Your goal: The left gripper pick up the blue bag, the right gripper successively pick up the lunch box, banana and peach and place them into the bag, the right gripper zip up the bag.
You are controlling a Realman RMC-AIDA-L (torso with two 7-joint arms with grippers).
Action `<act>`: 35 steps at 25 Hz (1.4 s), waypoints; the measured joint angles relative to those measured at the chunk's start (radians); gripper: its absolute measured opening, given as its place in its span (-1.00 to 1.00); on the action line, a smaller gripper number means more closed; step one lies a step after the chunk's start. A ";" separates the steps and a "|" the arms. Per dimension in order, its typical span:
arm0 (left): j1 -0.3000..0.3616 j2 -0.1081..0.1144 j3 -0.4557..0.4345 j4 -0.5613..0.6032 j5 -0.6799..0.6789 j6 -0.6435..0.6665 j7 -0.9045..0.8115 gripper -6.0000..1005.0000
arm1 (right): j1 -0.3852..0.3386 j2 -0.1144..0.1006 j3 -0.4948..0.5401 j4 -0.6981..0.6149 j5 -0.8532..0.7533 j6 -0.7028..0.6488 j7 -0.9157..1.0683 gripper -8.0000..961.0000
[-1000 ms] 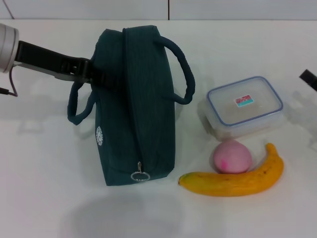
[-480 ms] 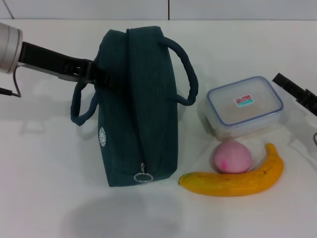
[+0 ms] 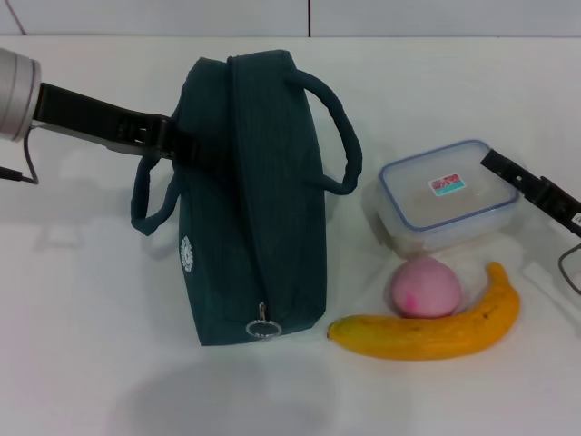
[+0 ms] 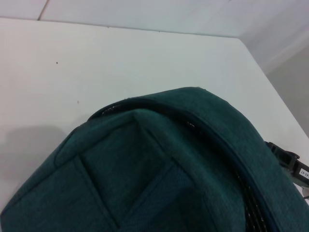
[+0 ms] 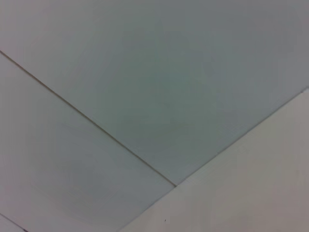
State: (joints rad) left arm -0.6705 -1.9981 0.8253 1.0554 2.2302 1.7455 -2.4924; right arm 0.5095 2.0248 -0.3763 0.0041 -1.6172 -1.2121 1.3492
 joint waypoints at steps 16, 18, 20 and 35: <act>0.022 -0.010 0.000 0.000 0.000 0.003 0.021 -0.88 | -0.012 -0.001 0.008 0.007 0.009 -0.003 0.019 0.03; 0.025 -0.011 0.000 0.000 0.000 0.003 0.021 -0.88 | -0.007 -0.002 0.005 0.007 0.009 0.003 0.019 -0.01; 0.026 -0.011 -0.001 0.000 0.000 0.003 0.022 -0.88 | -0.007 -0.002 0.005 0.008 0.008 -0.005 0.019 -0.05; 0.040 -0.015 -0.002 0.000 -0.002 0.006 0.023 -0.88 | -0.025 0.000 0.012 0.012 0.009 -0.114 0.030 -0.52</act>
State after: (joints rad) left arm -0.6303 -2.0129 0.8232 1.0553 2.2286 1.7519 -2.4696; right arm 0.4846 2.0249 -0.3644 0.0160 -1.6079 -1.3257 1.3794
